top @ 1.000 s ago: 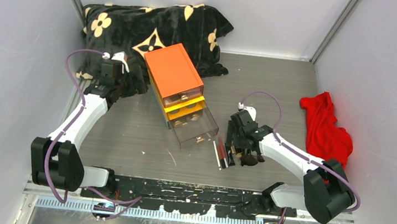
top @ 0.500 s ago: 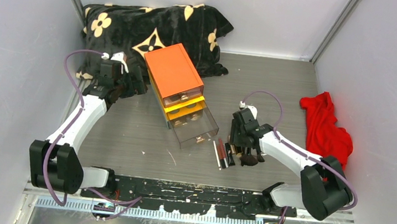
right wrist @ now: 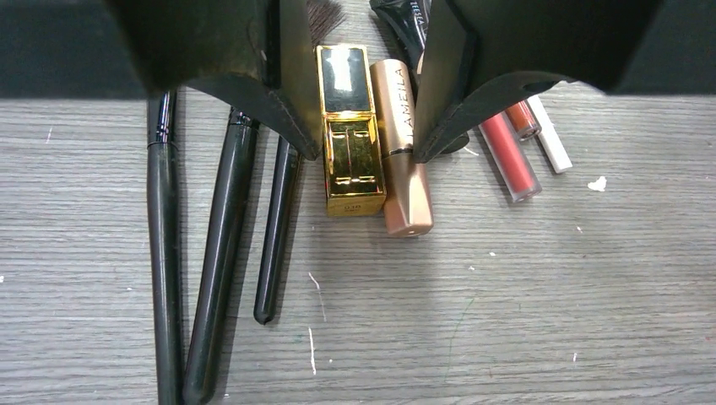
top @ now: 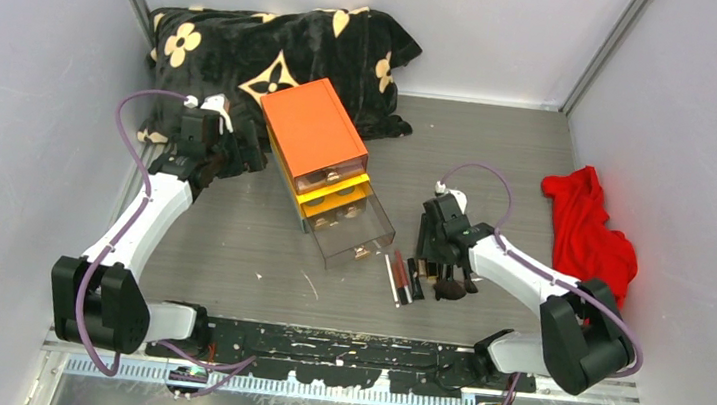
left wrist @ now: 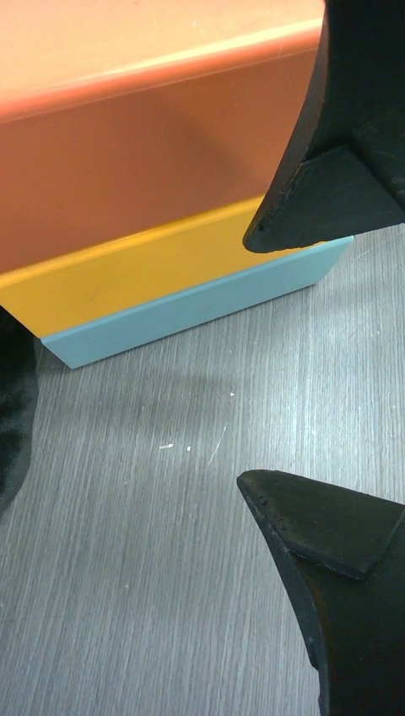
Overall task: Organize the makeup
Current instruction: Pick up the lipstick at the center of the board.
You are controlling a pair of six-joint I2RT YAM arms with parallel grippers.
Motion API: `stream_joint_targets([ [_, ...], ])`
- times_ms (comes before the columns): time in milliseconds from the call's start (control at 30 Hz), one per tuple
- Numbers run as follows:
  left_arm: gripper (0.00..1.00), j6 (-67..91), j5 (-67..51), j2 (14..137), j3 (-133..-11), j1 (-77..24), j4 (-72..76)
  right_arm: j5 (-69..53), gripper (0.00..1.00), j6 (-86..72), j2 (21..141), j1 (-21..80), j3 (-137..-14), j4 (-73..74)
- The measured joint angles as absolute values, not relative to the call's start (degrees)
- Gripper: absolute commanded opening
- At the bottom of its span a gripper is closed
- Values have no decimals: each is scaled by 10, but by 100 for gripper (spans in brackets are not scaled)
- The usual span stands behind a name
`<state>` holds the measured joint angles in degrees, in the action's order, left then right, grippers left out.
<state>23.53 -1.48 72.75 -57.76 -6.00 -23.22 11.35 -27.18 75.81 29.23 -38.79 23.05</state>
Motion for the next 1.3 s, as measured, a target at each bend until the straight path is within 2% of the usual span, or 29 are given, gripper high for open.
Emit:
stream_joint_targets([
  [400, 100, 235, -15, 728, -578, -60, -234, 114, 47, -271, 722, 290, -387, 243],
  [700, 100, 235, -11, 728, -578, -62, -235, 124, 51, -271, 702, 290, -387, 258],
  [1300, 100, 234, -9, 728, -578, -66, -235, 125, 49, -271, 727, 280, -363, 241],
])
